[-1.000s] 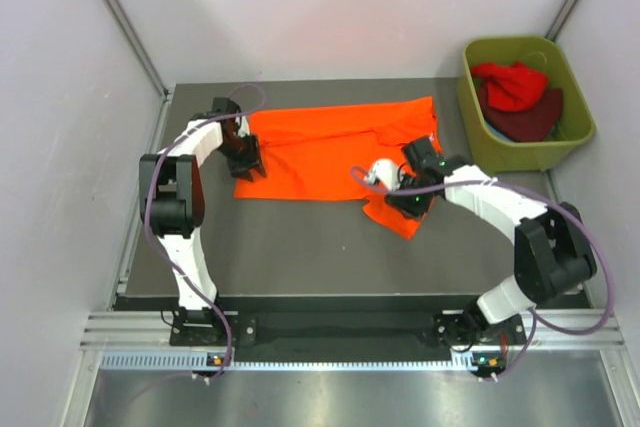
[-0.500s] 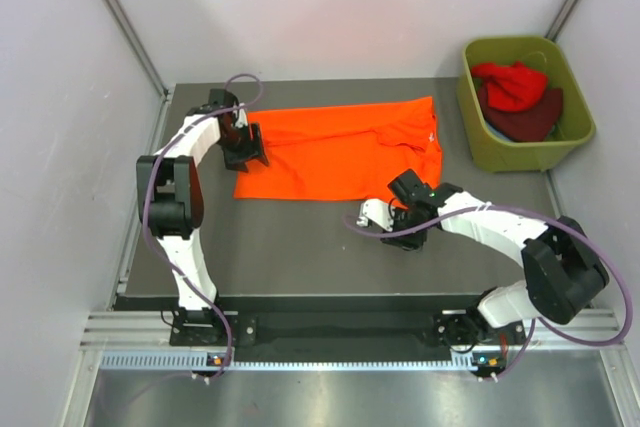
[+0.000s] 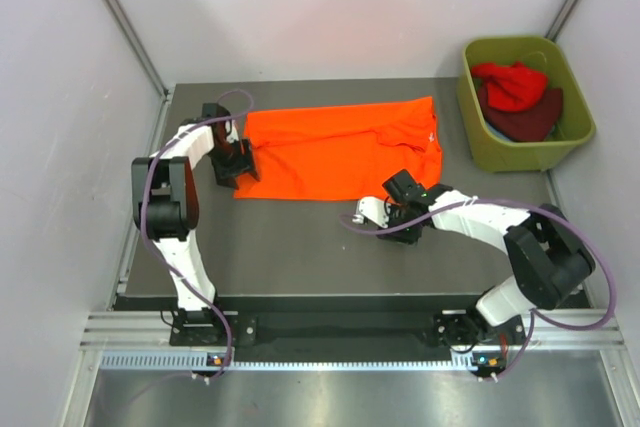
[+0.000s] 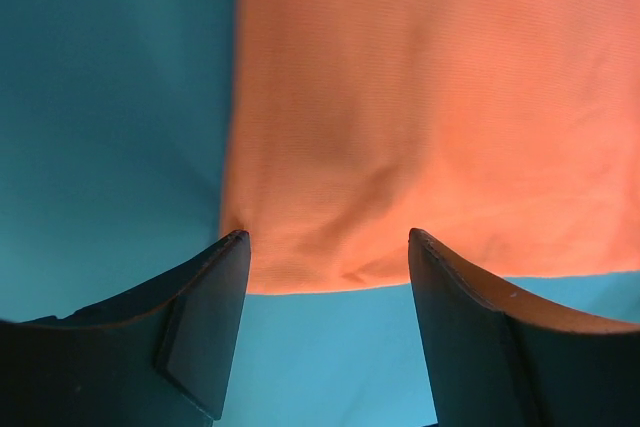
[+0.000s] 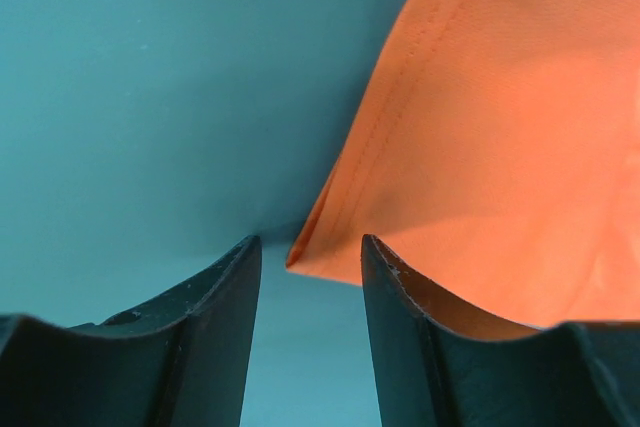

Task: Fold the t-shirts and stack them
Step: Fold the tshirt

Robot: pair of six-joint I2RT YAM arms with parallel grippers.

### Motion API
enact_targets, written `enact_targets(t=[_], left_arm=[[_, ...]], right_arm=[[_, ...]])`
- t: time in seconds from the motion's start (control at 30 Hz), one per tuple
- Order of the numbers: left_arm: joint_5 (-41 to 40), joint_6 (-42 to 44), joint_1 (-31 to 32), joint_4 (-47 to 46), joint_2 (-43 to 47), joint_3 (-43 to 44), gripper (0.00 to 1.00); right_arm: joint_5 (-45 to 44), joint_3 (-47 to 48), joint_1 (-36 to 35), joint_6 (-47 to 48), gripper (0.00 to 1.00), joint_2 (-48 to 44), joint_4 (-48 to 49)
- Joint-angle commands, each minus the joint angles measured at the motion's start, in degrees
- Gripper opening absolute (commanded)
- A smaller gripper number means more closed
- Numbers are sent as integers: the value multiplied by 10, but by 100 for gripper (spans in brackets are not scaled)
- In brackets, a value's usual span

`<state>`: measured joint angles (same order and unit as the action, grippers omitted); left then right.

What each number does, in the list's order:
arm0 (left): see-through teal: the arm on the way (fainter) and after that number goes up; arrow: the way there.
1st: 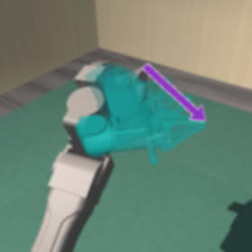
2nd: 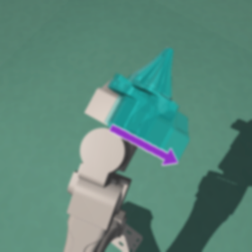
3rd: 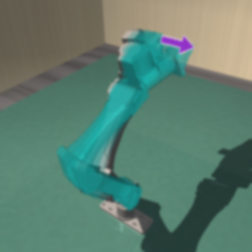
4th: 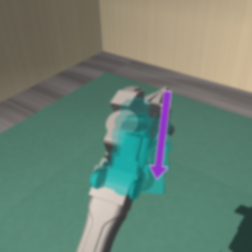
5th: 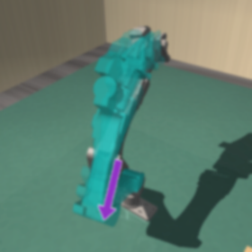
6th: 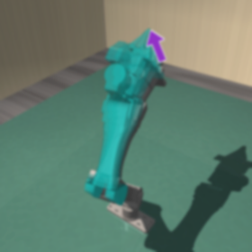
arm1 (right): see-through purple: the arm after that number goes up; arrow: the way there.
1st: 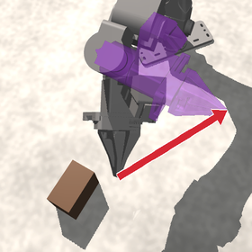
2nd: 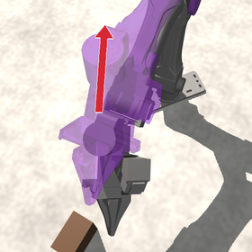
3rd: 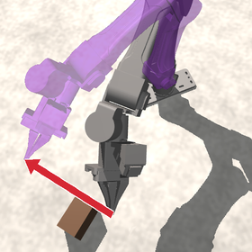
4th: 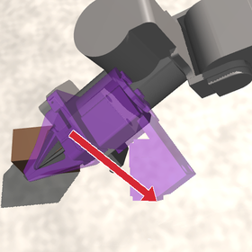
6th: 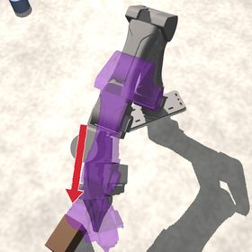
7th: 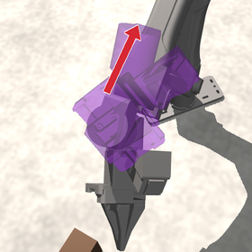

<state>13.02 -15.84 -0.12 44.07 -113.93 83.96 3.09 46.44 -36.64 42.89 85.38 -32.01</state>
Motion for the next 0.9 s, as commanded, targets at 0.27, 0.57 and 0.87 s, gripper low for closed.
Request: enact_targets(t=[0.27,0.57,0.87], left_arm=[[-25,-24,-41,1,10,-18,69],[-19,-33,-41,-7,-1,-45,70],[-9,-34,-44,10,9,-57,14]], right_arm=[[-61,-19,-3,7,21,11,39],[-82,28,7,-2,3,4,34],[-89,71,14,1,3,15,35]])
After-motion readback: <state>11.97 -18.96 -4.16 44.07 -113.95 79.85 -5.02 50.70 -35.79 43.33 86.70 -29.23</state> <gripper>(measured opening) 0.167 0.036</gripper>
